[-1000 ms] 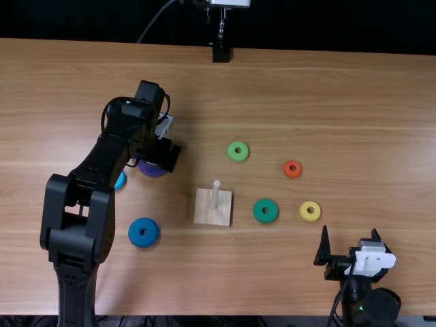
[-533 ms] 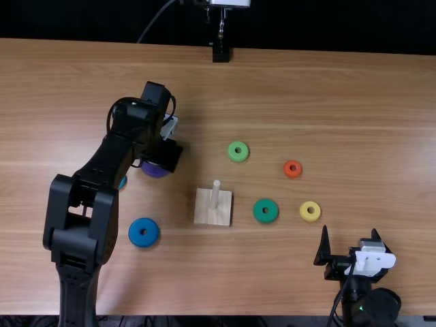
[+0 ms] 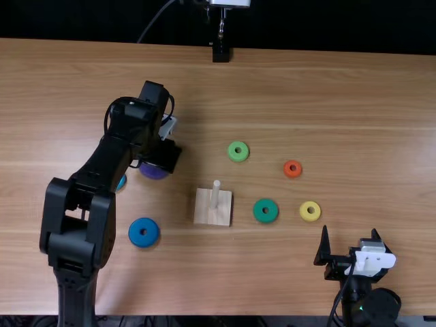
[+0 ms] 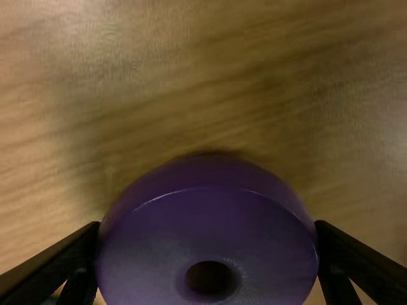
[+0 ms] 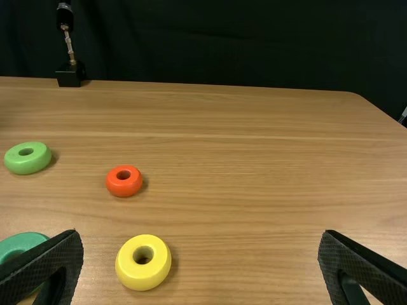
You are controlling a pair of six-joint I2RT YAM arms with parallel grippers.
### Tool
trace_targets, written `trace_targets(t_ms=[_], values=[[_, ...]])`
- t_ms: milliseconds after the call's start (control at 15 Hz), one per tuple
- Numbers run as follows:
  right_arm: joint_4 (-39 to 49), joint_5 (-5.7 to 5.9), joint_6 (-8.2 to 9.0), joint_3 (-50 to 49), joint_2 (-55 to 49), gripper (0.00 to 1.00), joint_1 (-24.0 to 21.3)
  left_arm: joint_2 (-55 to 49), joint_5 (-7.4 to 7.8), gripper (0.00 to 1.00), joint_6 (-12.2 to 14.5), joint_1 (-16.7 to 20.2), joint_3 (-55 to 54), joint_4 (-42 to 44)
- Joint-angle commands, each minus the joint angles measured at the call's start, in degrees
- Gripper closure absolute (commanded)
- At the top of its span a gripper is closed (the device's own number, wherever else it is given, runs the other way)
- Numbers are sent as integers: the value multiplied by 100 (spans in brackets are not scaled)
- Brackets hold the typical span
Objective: Build the Hanoi tower: stack the rings onto the peg from bottom to top in this color order: purple, dark blue, light blue, dark green, light green, yellow, orange.
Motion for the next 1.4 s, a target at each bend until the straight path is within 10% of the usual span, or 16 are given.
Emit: trace_targets(t_ms=[0, 533, 1067, 1333], values=[[-379, 80, 7, -361, -73, 0, -43, -527, 81, 100, -57, -35, 77, -201], [-379, 80, 7, -361, -73, 0, -43, -1089, 81, 100, -637, -62, 1352, -2500], [-379, 80, 7, -361, -73, 0, -43, -1546, 155, 100, -1882, -923, 1932, -2774], [-379, 80, 7, -361, -73, 0, -43, -1590, 239, 100, -2072, -1301, 2028, -2785]])
